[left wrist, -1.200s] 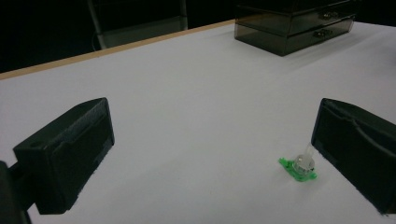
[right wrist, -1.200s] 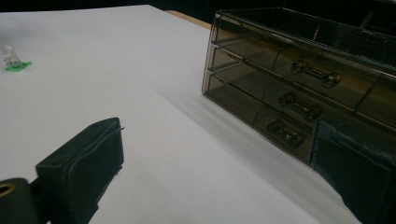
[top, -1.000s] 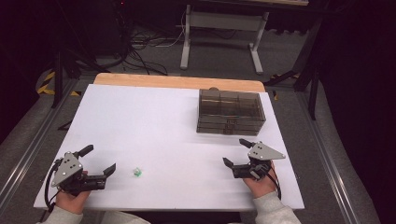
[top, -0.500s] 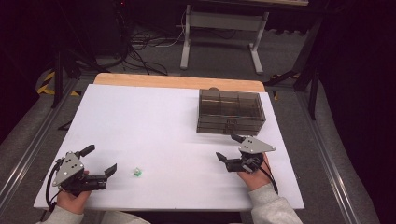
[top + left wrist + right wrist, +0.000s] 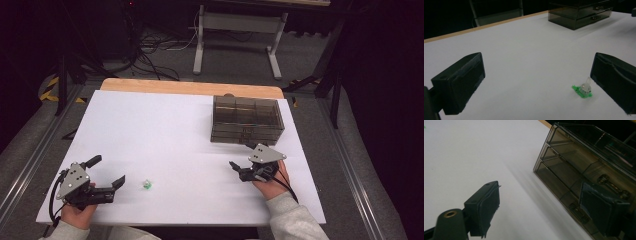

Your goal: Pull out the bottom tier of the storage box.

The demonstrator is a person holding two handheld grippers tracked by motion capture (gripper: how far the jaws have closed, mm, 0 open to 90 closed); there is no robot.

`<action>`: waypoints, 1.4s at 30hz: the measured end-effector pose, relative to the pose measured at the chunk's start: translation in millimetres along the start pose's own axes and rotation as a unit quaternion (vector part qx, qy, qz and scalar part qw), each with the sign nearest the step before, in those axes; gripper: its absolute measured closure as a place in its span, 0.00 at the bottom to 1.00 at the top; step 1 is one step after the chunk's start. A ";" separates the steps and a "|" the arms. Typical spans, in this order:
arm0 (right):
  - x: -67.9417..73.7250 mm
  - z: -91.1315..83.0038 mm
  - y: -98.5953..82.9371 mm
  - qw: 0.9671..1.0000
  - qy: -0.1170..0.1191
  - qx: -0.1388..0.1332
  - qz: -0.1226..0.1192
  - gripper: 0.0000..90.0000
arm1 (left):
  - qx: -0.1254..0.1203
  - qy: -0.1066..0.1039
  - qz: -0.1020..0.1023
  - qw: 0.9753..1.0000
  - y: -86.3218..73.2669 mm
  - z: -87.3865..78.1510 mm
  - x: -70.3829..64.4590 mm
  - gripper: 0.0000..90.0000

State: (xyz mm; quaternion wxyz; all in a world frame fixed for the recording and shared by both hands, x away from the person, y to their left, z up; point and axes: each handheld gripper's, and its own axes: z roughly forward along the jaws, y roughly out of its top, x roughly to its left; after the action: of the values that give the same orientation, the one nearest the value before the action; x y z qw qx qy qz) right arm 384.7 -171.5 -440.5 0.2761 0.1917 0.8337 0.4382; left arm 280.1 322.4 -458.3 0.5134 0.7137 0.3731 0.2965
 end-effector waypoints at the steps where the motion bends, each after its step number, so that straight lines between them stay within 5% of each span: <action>1: 0.5 0.4 0.5 1.000 -0.007 0.001 -0.011 0.20 | 0.000 0.000 0.000 1.000 0.0 -0.1 0.0 0.01; 10: 8.5 3.8 2.8 0.993 -0.069 0.037 -0.085 0.28 | -0.010 -0.007 -0.001 1.000 0.4 -1.7 0.0 0.01; 11: 10.7 4.9 2.9 0.990 -0.082 0.045 -0.106 0.28 | -0.010 -0.006 0.001 1.000 0.4 -1.7 0.0 0.01; 16: 15.6 5.6 3.4 0.983 -0.107 0.052 -0.137 0.29 | -0.010 -0.001 0.005 1.000 0.1 -1.7 0.0 0.00; 17: 18.7 6.4 3.1 0.979 -0.122 0.055 -0.151 0.29 | -0.012 0.002 0.006 1.000 -0.1 -1.4 0.1 0.00; 19: 19.8 6.9 2.9 0.978 -0.126 0.057 -0.156 0.30 | -0.012 0.003 0.006 1.000 -0.2 -1.2 0.1 0.00; 21: 23.5 9.0 2.6 0.969 -0.144 0.069 -0.187 0.31 | -0.013 0.004 0.006 1.000 -0.6 -0.6 0.1 0.00; 23: 24.6 9.9 2.6 0.968 -0.151 0.067 -0.190 0.31 | -0.013 0.005 0.006 1.000 -0.8 0.0 0.4 0.00; 25: 27.3 11.8 1.7 0.958 -0.164 0.084 -0.220 0.32 | -0.012 0.004 0.002 1.000 -1.2 1.0 0.6 0.00; 28: 28.2 13.4 0.7 0.954 -0.170 0.091 -0.228 0.33 | -0.007 0.005 0.002 1.000 -1.3 1.5 1.0 0.00; 31: 30.0 16.7 -1.5 0.947 -0.181 0.104 -0.246 0.35 | -0.011 0.004 0.001 1.000 -1.3 1.6 1.3 0.00; 34: 31.8 19.5 -3.0 0.942 -0.193 0.108 -0.252 0.36 | -0.014 0.003 -0.006 1.000 -1.0 1.5 1.4 0.00; 36: 33.2 22.7 -5.1 0.936 -0.202 0.114 -0.264 0.37 | -0.012 0.002 -0.011 1.000 -0.8 1.7 1.8 0.00; 38: 33.8 24.7 -6.5 0.927 -0.210 0.125 -0.286 0.37 | -0.014 0.002 -0.016 1.000 -0.7 1.6 2.1 0.00; 40: 34.5 25.8 -7.4 0.925 -0.211 0.128 -0.290 0.37 | -0.015 -0.001 -0.020 1.000 -0.7 1.7 2.4 0.00; 41: 35.0 27.7 -8.5 0.917 -0.220 0.133 -0.305 0.38 | -0.016 -0.001 -0.018 1.000 -0.8 1.8 2.2 0.00; 42: 35.4 28.4 -9.0 0.915 -0.222 0.136 -0.309 0.38 | -0.016 -0.003 -0.017 1.000 -0.8 2.0 2.0 0.00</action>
State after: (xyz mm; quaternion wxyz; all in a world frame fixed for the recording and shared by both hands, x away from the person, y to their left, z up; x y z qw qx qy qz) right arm 374.4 -138.8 -471.5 0.5469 0.0523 0.8202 0.1597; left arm 282.6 323.2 -459.6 0.5305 0.7000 0.3790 0.2912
